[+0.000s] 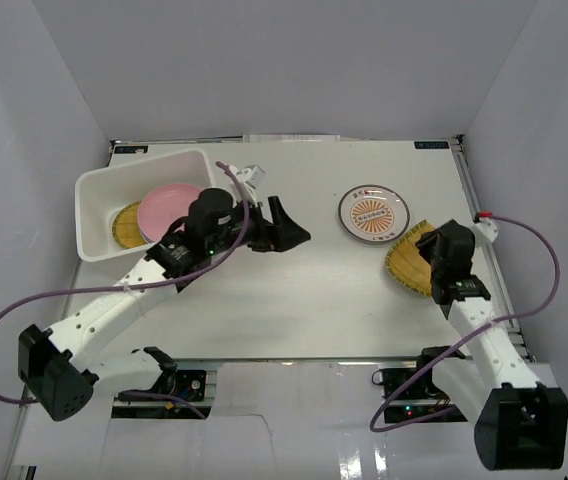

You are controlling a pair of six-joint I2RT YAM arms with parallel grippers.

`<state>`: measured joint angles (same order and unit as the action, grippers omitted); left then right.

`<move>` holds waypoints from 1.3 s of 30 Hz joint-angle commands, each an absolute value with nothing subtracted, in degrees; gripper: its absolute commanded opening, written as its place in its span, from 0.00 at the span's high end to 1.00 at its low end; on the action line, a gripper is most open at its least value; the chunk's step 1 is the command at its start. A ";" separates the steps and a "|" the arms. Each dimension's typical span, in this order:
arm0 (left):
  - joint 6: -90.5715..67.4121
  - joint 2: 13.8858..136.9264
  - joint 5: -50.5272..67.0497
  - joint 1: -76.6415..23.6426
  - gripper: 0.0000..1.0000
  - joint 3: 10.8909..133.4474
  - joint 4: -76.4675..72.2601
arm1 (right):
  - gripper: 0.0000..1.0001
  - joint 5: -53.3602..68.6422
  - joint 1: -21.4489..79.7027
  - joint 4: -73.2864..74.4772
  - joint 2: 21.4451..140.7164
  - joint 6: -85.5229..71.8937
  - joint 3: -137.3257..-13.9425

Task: Place the plates into the plastic bin on the countertop

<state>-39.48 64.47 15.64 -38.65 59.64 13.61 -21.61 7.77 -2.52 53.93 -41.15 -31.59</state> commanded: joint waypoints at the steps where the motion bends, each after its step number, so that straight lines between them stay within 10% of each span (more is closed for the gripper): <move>1: -40.17 69.15 10.04 -44.20 0.11 61.08 8.44 | 0.61 -24.86 -2.23 2.70 45.54 -45.80 -27.17; 6: -40.43 79.96 7.47 -49.39 0.11 64.68 6.51 | 0.09 -24.44 -15.45 9.67 41.05 -43.25 -22.68; 10: -41.75 89.36 7.39 -49.83 0.11 67.58 4.40 | 0.06 -17.42 -23.45 9.15 44.11 -40.96 -20.13; 18: -43.59 104.66 4.75 -49.40 0.11 77.67 2.82 | 0.22 7.02 -24.96 -5.70 59.93 -36.56 -17.67; 26: -46.84 120.49 5.72 -44.48 0.11 88.06 1.32 | 0.92 5.46 -25.49 -10.99 62.86 -38.40 -15.03; 39: -52.03 137.63 5.97 -40.78 0.40 101.95 0.53 | 0.92 7.38 -25.49 -6.60 48.35 -41.22 -16.08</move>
